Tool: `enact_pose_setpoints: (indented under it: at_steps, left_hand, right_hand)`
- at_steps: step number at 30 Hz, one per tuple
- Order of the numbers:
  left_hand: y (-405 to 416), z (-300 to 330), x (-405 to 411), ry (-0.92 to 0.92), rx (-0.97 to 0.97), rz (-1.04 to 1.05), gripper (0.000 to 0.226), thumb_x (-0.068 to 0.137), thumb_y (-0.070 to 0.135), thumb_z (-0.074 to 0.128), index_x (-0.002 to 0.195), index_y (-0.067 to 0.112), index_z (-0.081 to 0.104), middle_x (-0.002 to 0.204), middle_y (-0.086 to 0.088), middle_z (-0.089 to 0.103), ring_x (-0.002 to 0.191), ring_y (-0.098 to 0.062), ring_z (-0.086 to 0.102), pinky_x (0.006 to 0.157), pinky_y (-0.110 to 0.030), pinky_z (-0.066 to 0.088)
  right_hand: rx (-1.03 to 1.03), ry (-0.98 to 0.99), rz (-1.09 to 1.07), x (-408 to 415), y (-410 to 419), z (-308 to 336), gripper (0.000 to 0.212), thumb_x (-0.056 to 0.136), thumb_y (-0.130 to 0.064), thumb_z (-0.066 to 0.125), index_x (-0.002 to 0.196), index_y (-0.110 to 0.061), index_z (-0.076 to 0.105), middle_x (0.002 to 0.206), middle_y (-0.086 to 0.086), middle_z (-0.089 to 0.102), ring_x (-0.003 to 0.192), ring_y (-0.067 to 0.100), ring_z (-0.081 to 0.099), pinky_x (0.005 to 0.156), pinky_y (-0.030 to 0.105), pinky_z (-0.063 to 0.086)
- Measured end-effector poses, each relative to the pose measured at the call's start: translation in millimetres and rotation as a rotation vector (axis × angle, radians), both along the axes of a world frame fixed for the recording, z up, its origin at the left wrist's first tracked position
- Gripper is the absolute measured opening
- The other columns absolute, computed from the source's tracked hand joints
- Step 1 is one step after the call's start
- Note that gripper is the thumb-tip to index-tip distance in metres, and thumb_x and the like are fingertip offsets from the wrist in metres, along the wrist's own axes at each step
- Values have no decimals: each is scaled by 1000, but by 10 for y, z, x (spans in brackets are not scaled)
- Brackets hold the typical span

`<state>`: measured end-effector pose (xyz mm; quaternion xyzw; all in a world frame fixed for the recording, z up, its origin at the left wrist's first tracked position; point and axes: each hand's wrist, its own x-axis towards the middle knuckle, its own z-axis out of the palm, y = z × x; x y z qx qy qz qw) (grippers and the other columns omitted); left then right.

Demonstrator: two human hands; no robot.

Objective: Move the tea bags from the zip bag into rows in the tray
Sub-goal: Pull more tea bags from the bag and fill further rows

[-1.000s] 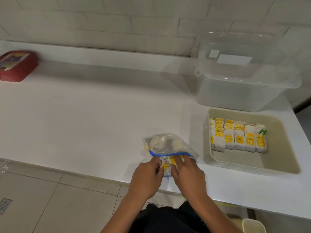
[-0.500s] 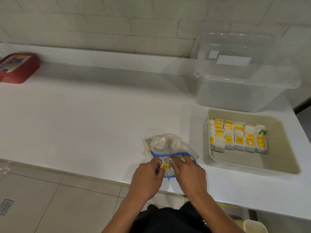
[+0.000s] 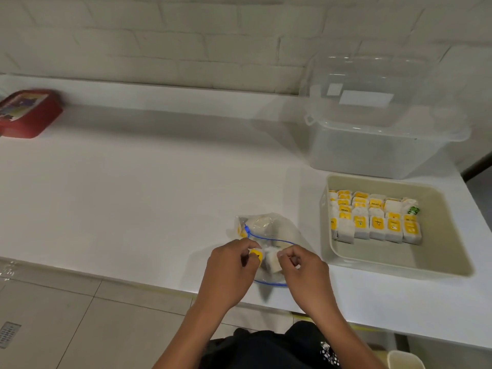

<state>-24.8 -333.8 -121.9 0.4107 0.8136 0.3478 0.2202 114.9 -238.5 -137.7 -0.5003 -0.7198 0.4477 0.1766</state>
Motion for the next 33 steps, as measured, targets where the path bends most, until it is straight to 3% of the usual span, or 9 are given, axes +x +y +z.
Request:
enact_pose_setpoints:
  at_steps: [2, 4, 8, 10, 14, 18, 22, 29, 33]
  left_hand:
    - [21, 39, 0, 37, 18, -12, 12, 92, 25, 63, 93, 33, 72, 77, 13, 67, 73, -6, 63, 70, -25, 51]
    - [39, 90, 1, 63, 29, -22, 14, 93, 23, 62, 95, 33, 72, 79, 13, 64, 76, -6, 62, 70, -22, 50]
    - [81, 239, -3, 43, 51, -67, 17, 96, 27, 62, 109, 37, 66, 80, 16, 63, 85, 0, 61, 72, -15, 48]
    - [117, 316, -1, 10, 39, -91, 21, 97, 29, 62, 114, 40, 58, 79, 19, 64, 85, 5, 60, 70, -12, 46]
    - [209, 433, 43, -44, 63, -81, 21, 94, 31, 68, 101, 38, 49, 80, 25, 64, 80, 5, 61, 63, -10, 42]
    - [324, 519, 92, -21, 106, -64, 8, 91, 33, 71, 94, 36, 64, 81, 21, 67, 83, 0, 64, 65, -15, 48]
    - [467, 596, 158, -17, 168, -83, 9, 92, 24, 71, 92, 33, 73, 86, 17, 70, 85, -2, 66, 69, -12, 48]
    - [883, 643, 442, -5, 177, -158, 10, 99, 25, 60, 91, 30, 64, 85, 19, 68, 86, -2, 64, 71, -12, 47]
    - [1127, 632, 627, -31, 186, -194, 6, 102, 24, 55, 96, 26, 58, 77, 16, 67, 74, 2, 64, 64, -5, 40]
  right_hand:
    - [-81, 24, -7, 17, -7, 37, 20, 94, -23, 63, 74, -26, 67, 70, -9, 68, 69, 8, 64, 70, 29, 52]
    - [-128, 60, -6, 29, 6, 121, 14, 94, -23, 63, 82, -29, 64, 73, -5, 70, 61, 10, 62, 61, 31, 53]
    - [-213, 186, 15, 51, 40, 329, 18, 94, -14, 61, 98, -31, 60, 71, 1, 66, 46, 10, 55, 42, 19, 41]
    - [-221, 228, 29, 66, 49, 417, 19, 95, -13, 60, 97, -32, 63, 74, 1, 65, 47, 11, 57, 44, 20, 42]
    - [-202, 238, 39, 112, 90, 558, 23, 96, -15, 59, 87, -32, 71, 83, -9, 69, 55, 16, 65, 49, 20, 45]
    - [-238, 275, 44, 207, 196, 702, 35, 93, -5, 54, 89, -34, 74, 86, -14, 69, 58, 22, 70, 53, 23, 46]
    - [-231, 271, 96, 318, 324, 790, 48, 87, 5, 52, 92, -37, 75, 87, -25, 67, 61, 19, 72, 50, 15, 44]
    - [-58, 275, 84, 640, 659, 866, 17, 89, -16, 71, 85, -32, 76, 81, -12, 69, 59, 7, 57, 62, 22, 50]
    - [91, 206, 53, 847, 922, 855, 15, 87, -22, 74, 79, -35, 73, 89, -16, 60, 66, 8, 54, 64, 11, 43]
